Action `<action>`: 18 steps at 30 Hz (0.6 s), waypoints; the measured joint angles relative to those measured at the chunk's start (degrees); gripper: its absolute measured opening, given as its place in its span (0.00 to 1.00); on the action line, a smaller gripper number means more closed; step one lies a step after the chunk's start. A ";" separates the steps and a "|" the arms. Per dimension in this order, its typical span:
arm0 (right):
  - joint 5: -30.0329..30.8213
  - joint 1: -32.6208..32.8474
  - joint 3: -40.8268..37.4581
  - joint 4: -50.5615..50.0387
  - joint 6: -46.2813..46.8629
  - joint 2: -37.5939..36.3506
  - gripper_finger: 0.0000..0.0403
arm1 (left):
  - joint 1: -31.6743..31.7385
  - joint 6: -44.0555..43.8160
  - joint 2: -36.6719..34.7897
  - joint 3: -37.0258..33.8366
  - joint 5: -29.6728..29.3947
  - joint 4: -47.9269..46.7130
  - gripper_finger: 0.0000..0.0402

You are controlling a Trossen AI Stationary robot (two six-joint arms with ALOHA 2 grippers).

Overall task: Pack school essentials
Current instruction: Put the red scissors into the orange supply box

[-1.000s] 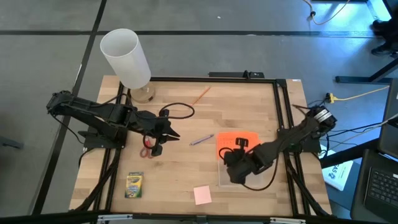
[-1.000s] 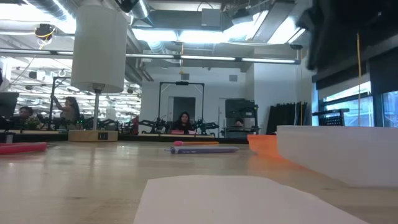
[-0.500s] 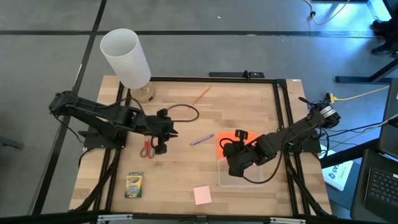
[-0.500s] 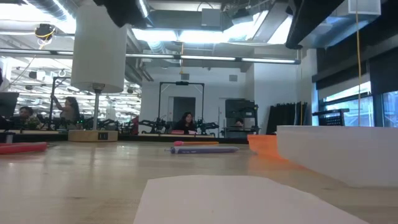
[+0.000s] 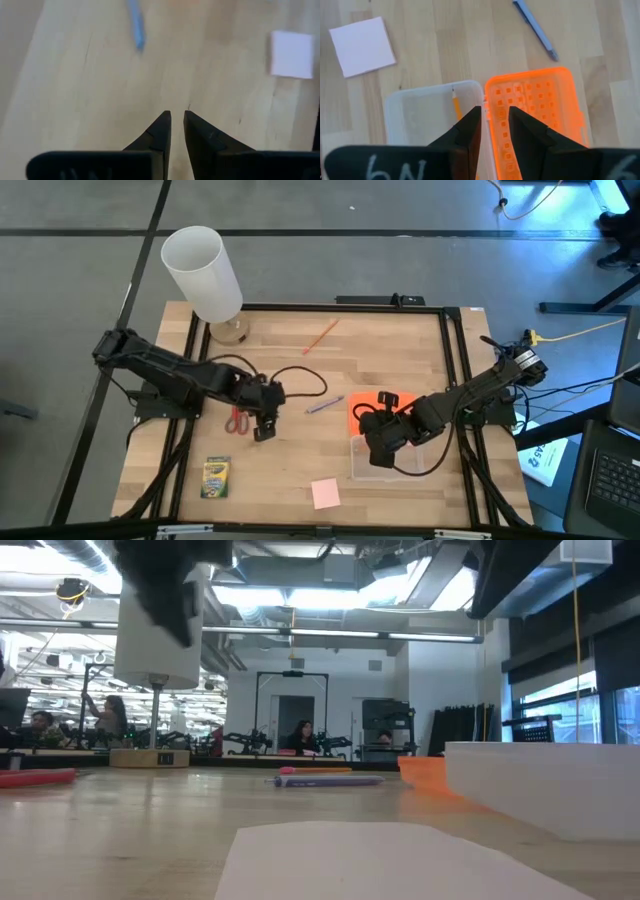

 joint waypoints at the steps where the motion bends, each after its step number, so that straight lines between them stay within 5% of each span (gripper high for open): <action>1: 0.01 0.00 0.00 0.00 0.02 0.00 0.25 | -0.52 -3.06 -0.02 0.00 -0.02 -1.91 0.12; 7: 0.00 0.00 0.00 0.02 -0.09 0.00 0.25 | -3.84 -21.13 -0.02 -0.01 0.00 -10.93 0.12; 18: -4.04 0.00 0.00 2.71 -1.59 0.01 0.25 | -6.95 -37.07 -0.02 -0.04 1.05 -14.18 0.12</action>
